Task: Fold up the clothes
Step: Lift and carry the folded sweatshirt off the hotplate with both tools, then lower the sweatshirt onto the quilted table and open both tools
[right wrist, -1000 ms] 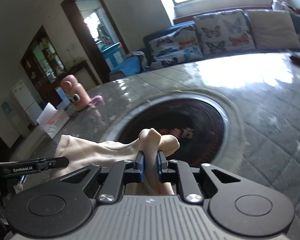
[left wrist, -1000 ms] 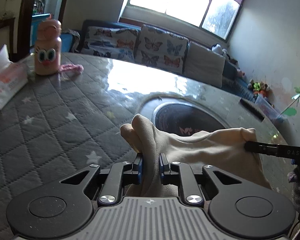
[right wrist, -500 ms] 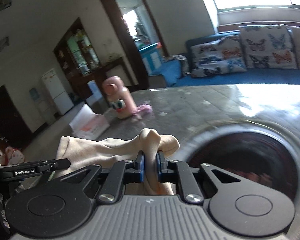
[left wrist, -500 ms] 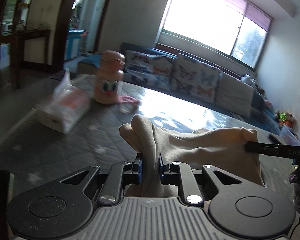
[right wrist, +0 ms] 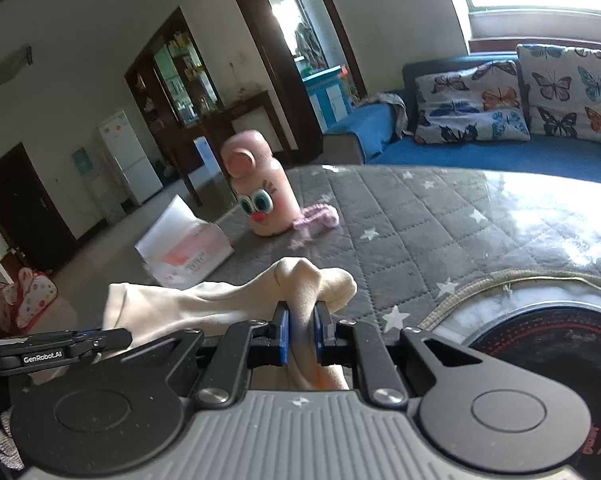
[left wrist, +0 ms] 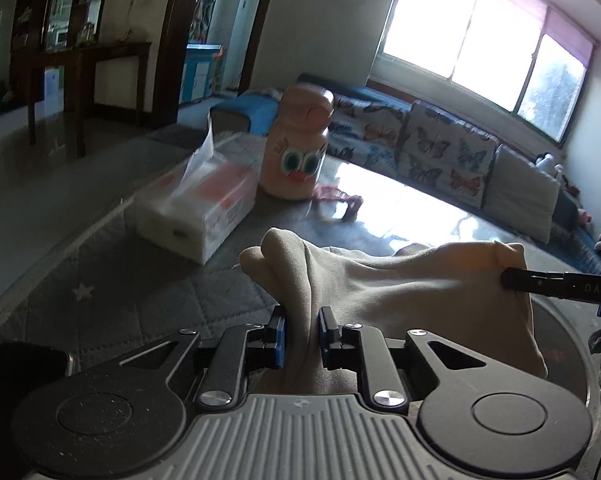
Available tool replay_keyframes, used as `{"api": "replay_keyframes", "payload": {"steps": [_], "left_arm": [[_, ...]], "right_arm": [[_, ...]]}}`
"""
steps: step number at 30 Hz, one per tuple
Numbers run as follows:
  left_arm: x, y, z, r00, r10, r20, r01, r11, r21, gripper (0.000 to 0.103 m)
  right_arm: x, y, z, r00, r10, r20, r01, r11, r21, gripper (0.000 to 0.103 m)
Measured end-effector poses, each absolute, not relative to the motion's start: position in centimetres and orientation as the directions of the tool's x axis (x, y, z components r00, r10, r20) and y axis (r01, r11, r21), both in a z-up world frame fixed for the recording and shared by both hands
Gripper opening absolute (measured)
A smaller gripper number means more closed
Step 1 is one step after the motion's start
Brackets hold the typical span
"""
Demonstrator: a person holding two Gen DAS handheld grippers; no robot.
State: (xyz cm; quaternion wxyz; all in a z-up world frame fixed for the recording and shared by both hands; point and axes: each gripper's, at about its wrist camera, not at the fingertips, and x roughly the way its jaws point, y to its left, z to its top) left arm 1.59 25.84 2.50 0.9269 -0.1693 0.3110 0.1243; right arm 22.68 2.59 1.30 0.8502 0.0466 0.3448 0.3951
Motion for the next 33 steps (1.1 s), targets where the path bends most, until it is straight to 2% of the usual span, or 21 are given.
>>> {"api": "replay_keyframes", "payload": {"steps": [4, 7, 16, 28, 30, 31, 33], "left_arm": [[1.8, 26.0, 1.6, 0.754, 0.146, -0.640, -0.355, 0.911, -0.210, 0.025], [1.7, 26.2, 1.5, 0.752, 0.160, -0.640, -0.363, 0.910, -0.199, 0.041], [1.4, 25.3, 1.1, 0.739, 0.175, -0.651, -0.367, 0.914, -0.171, 0.052], [-0.1, 24.4, 0.1, 0.709, 0.206, -0.675, -0.390, 0.912, -0.131, 0.062], [-0.5, 24.0, 0.2, 0.709, 0.208, -0.673, -0.389, 0.912, -0.128, 0.065], [-0.6, 23.8, 0.3, 0.710, 0.209, -0.672, -0.389, 0.913, -0.127, 0.067], [-1.0, 23.4, 0.5, 0.712, 0.212, -0.670, -0.387, 0.914, -0.123, 0.070]], "right_arm": [[23.6, 3.1, 0.0, 0.472, 0.659, -0.586, -0.620, 0.721, 0.311, 0.016], [23.8, 2.9, -0.1, 0.477, 0.650, -0.592, -0.622, 0.725, 0.296, 0.016], [21.7, 3.5, -0.2, 0.416, 0.669, -0.616, -0.692, 0.672, 0.263, 0.028], [18.4, 2.6, -1.4, 0.361, 0.657, -0.661, -0.743, 0.631, 0.221, 0.029], [17.6, 2.6, -1.7, 0.379, 0.638, -0.670, -0.752, 0.635, 0.179, 0.030], [17.3, 2.7, -1.7, 0.388, 0.632, -0.671, -0.757, 0.633, 0.159, 0.031], [16.4, 2.7, -1.5, 0.418, 0.616, -0.668, -0.765, 0.635, 0.108, 0.041]]}}
